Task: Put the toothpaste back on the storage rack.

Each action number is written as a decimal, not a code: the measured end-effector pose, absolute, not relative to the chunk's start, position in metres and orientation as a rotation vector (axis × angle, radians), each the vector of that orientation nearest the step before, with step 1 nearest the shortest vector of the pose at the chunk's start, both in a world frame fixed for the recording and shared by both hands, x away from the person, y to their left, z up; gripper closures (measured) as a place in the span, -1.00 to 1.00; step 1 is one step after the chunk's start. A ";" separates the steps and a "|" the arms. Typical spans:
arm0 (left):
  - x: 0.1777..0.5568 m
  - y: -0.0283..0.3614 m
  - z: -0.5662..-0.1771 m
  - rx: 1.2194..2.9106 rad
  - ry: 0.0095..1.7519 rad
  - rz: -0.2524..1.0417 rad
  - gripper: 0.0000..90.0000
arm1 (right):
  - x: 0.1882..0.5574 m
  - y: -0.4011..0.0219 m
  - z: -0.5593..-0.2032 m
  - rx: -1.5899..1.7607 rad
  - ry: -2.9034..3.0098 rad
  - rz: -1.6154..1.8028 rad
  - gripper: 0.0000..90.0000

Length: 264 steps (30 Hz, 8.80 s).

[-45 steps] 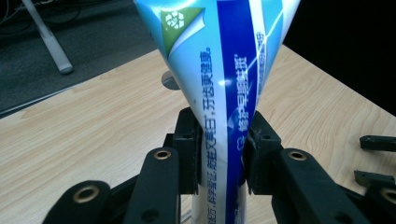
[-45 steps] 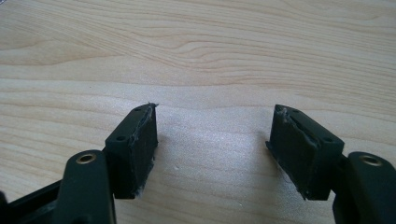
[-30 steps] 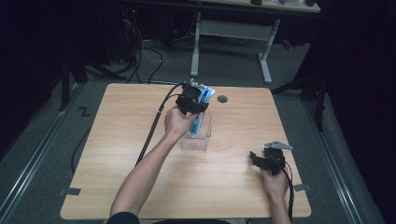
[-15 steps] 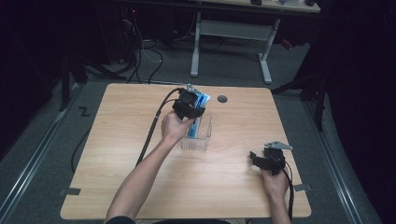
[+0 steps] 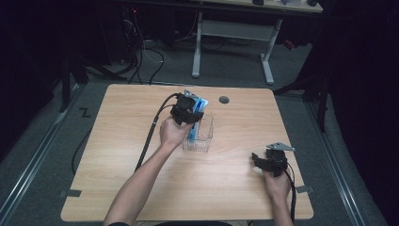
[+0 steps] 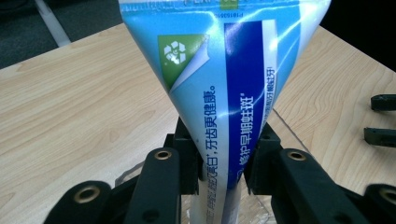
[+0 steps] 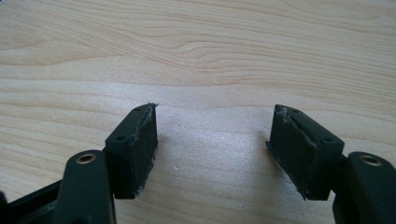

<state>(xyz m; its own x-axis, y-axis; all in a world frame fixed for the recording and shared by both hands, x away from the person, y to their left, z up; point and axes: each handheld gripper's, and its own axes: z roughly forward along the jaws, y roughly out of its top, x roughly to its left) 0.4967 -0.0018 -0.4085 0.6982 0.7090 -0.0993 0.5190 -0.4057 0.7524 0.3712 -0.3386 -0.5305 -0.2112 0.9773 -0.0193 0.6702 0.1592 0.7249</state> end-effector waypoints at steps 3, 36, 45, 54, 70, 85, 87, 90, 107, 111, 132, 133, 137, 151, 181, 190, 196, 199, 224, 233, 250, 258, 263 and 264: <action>0.495 0.000 -0.410 2.092 0.940 0.304 0.57 | 0.371 -0.339 -0.530 1.560 1.949 0.817 -0.28; 0.490 0.016 -0.414 2.068 0.984 0.373 0.49 | 0.371 -0.339 -0.530 1.560 1.949 0.818 -0.28; 0.490 0.024 -0.415 2.055 1.024 0.426 0.39 | 0.371 -0.339 -0.531 1.560 1.948 0.818 -0.28; 0.489 0.029 -0.415 2.043 1.027 0.433 0.24 | 0.371 -0.339 -0.531 1.560 1.948 0.818 -0.28; 0.479 0.046 -0.412 1.976 0.991 0.420 0.03 | 0.371 -0.338 -0.531 1.561 1.947 0.818 -0.28; 0.470 0.064 -0.404 1.940 0.993 0.429 0.01 | 0.371 -0.338 -0.531 1.562 1.946 0.818 -0.28; 0.468 0.067 -0.402 1.936 0.991 0.432 0.01 | 0.371 -0.339 -0.531 1.562 1.946 0.818 -0.28; 0.467 0.071 -0.400 1.930 0.989 0.436 0.01 | 0.371 -0.338 -0.531 1.562 1.947 0.819 -0.28; 0.458 0.084 -0.397 1.912 0.981 0.432 0.06 | 0.371 -0.339 -0.530 1.562 1.947 0.818 -0.28; 0.456 0.091 -0.398 1.900 0.992 0.430 0.07 | 0.371 -0.339 -0.530 1.562 1.948 0.818 -0.28; 0.442 0.114 -0.398 1.886 1.022 0.433 0.10 | 0.371 -0.339 -0.530 1.563 1.947 0.818 -0.28; 0.442 0.115 -0.398 1.882 1.023 0.432 0.10 | 0.371 -0.339 -0.530 1.563 1.947 0.818 -0.28; 0.441 0.120 -0.398 1.868 1.031 0.432 0.10 | 0.371 -0.339 -0.530 1.563 1.947 0.818 -0.28; 0.434 0.129 -0.398 1.862 1.040 0.429 0.14 | 0.371 -0.339 -0.530 1.563 1.947 0.818 -0.28; 0.420 0.152 -0.407 1.812 1.081 0.449 0.12 | 0.371 -0.339 -0.530 1.562 1.947 0.818 -0.28; 0.416 0.158 -0.410 1.799 1.094 0.451 0.12 | 0.371 -0.339 -0.530 1.563 1.947 0.818 -0.28; 0.413 0.161 -0.412 1.799 1.097 0.451 0.11 | 0.371 -0.339 -0.530 1.563 1.947 0.818 -0.28; 0.412 0.163 -0.413 1.798 1.102 0.452 0.11 | 0.371 -0.339 -0.530 1.562 1.947 0.818 -0.28; 0.404 0.175 -0.424 1.787 1.139 0.437 0.11 | 0.371 -0.339 -0.530 1.563 1.947 0.818 -0.28; 0.401 0.179 -0.429 1.782 1.153 0.433 0.10 | 0.371 -0.339 -0.530 1.563 1.947 0.818 -0.28; 0.397 0.183 -0.439 1.773 1.171 0.405 0.09 | 0.371 -0.339 -0.530 1.562 1.947 0.818 -0.28; 0.396 0.183 -0.444 1.775 1.181 0.396 0.08 | 0.371 -0.339 -0.530 1.563 1.947 0.818 -0.28; 0.395 0.184 -0.448 1.775 1.191 0.387 0.08 | 0.371 -0.339 -0.530 1.562 1.947 0.818 -0.28; 0.395 0.184 -0.449 1.776 1.192 0.387 0.08 | 0.371 -0.339 -0.530 1.563 1.947 0.818 -0.28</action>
